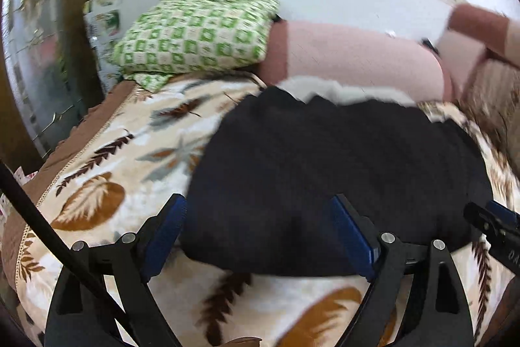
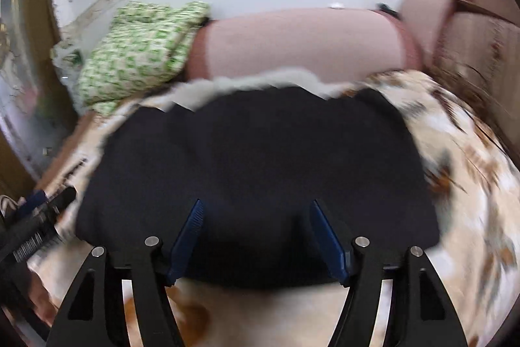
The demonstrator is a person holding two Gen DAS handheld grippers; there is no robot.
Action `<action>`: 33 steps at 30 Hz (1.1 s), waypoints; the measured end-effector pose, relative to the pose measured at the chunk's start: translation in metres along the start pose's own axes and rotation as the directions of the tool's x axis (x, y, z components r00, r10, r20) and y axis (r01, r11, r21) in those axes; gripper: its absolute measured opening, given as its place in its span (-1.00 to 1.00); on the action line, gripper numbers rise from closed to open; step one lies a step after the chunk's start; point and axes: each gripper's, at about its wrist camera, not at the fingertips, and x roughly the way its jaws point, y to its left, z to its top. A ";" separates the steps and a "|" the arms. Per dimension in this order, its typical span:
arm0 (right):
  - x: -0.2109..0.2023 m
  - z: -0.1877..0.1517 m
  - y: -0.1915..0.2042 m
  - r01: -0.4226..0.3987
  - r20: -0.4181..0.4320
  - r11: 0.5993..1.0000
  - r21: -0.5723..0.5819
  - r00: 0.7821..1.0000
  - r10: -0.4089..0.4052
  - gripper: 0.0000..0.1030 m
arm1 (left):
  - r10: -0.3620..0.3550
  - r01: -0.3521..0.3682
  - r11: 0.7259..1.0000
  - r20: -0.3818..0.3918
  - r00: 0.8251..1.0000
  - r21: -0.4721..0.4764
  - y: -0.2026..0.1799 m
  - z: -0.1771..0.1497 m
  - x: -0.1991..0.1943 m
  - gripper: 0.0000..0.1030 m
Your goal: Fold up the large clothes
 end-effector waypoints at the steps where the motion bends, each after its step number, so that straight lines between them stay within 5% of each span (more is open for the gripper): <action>1: -0.002 -0.005 -0.008 0.008 0.000 1.000 0.010 1.000 -0.008 0.40 | -0.009 0.009 1.000 -0.015 1.000 0.011 -0.008 -0.003 0.001 0.72; 8: -0.004 -0.019 -0.041 0.010 -0.011 0.994 0.106 1.000 -0.009 0.40 | -0.052 0.052 0.999 -0.071 0.996 0.000 -0.030 -0.028 -0.013 0.72; 16: -0.015 -0.022 -0.023 0.035 0.059 0.999 0.032 0.998 -0.037 0.47 | -0.139 0.140 0.990 -0.106 0.985 0.007 -0.042 -0.053 -0.030 0.72; 22: -0.017 -0.026 -0.005 0.098 0.102 0.992 -0.076 0.991 -0.090 0.54 | -0.139 0.139 0.990 -0.105 0.985 -0.006 -0.039 -0.051 -0.028 0.72; 33: -0.010 -0.032 0.009 0.090 0.073 0.987 -0.134 0.994 -0.081 0.57 | -0.073 0.071 0.997 -0.116 0.991 -0.023 -0.032 -0.050 -0.022 0.72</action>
